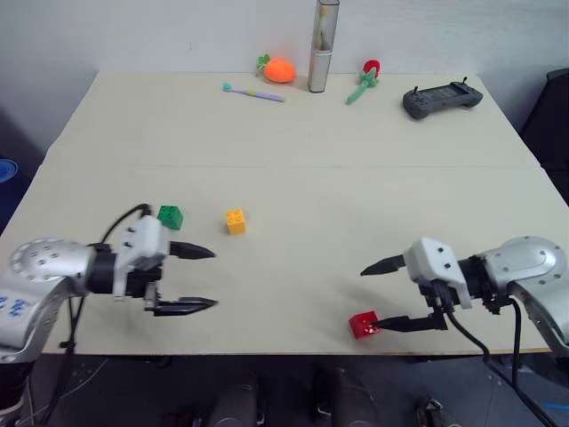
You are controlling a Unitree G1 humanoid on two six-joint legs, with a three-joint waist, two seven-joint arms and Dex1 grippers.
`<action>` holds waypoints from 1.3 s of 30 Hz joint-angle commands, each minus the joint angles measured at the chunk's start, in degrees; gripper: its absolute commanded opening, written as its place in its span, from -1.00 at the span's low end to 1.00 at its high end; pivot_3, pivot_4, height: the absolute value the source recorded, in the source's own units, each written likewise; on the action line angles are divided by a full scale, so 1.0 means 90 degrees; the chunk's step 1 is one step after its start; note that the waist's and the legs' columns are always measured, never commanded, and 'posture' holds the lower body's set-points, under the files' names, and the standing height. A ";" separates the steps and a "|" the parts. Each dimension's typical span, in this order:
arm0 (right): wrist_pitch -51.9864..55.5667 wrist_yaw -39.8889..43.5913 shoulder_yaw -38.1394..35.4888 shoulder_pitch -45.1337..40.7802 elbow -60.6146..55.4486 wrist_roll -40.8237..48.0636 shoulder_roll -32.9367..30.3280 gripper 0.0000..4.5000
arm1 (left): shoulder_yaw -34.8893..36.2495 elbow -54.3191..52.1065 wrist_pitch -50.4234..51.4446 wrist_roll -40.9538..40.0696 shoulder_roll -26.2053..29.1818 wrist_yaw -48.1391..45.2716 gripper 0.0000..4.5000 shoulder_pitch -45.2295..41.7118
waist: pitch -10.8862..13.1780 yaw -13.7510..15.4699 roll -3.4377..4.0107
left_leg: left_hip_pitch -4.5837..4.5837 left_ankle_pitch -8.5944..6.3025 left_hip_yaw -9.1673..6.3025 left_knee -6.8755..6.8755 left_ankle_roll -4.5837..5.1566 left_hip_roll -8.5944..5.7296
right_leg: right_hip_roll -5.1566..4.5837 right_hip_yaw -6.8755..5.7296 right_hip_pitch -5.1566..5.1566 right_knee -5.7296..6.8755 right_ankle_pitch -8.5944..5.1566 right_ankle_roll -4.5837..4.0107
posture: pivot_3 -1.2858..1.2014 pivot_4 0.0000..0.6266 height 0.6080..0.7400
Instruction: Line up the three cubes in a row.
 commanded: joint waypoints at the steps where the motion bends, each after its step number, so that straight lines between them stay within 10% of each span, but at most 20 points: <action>1: 0.0094 -0.0100 -0.0487 -0.0067 -0.0089 0.0361 -0.0055 0.99 | 0.1223 0.0151 -0.0210 0.0323 -0.0143 0.0411 1.00 0.0803 | 0.0000 0.0000 0.0000 | -0.0002 -0.0006 -0.0001 -0.0001 -0.0001 0.0001 | 0.0000 0.0000 -0.0001 -0.0003 0.0000 0.0000 | 0.03 -0.52 1.00; 7: 0.0278 -0.0597 -0.0667 -0.0313 -0.0090 0.0590 0.0168 0.99 | 0.1901 0.0574 -0.0030 0.0856 -0.0662 0.1674 1.00 0.1350 | 0.0000 0.0015 0.0001 | -0.0001 -0.0032 -0.0001 -0.0002 -0.0025 0.0001 | -0.0006 0.0001 -0.0002 -0.0008 0.0000 0.0000 | 0.03 -0.52 1.00; 18: 0.0373 -0.0937 -0.0577 -0.0615 -0.0238 0.0769 0.0314 0.99 | 0.0626 -0.0151 0.2313 0.1351 -0.2072 0.5155 1.00 -0.0926 | -0.0002 0.0027 -0.0006 | 0.0000 -0.0019 0.0000 -0.0004 -0.0001 -0.0007 | -0.0004 0.0003 0.0003 0.0002 0.0008 0.0012 | 0.03 -0.52 1.00; 33: 0.0419 -0.1652 -0.0563 -0.1154 -0.0333 0.0902 0.0731 0.99 | -0.0636 0.1842 0.2104 0.1949 -0.2855 0.5803 1.00 -0.2883 | -0.0002 0.0031 -0.0017 | -0.0006 -0.0008 0.0008 0.0006 0.0003 -0.0010 | 0.0001 0.0002 -0.0002 0.0032 0.0008 0.0013 | 0.03 -0.52 1.00; 39: 0.0394 -0.1715 -0.0479 -0.1163 -0.0351 0.0860 0.0741 1.00 | -0.0742 0.2041 0.2093 0.1967 -0.2882 0.5730 0.36 -0.2945 | -0.0002 0.0019 -0.0017 | -0.0006 -0.0006 0.0009 0.0006 0.0003 -0.0009 | 0.0002 0.0002 -0.0002 0.0031 0.0008 0.0013 | 0.03 -0.52 1.00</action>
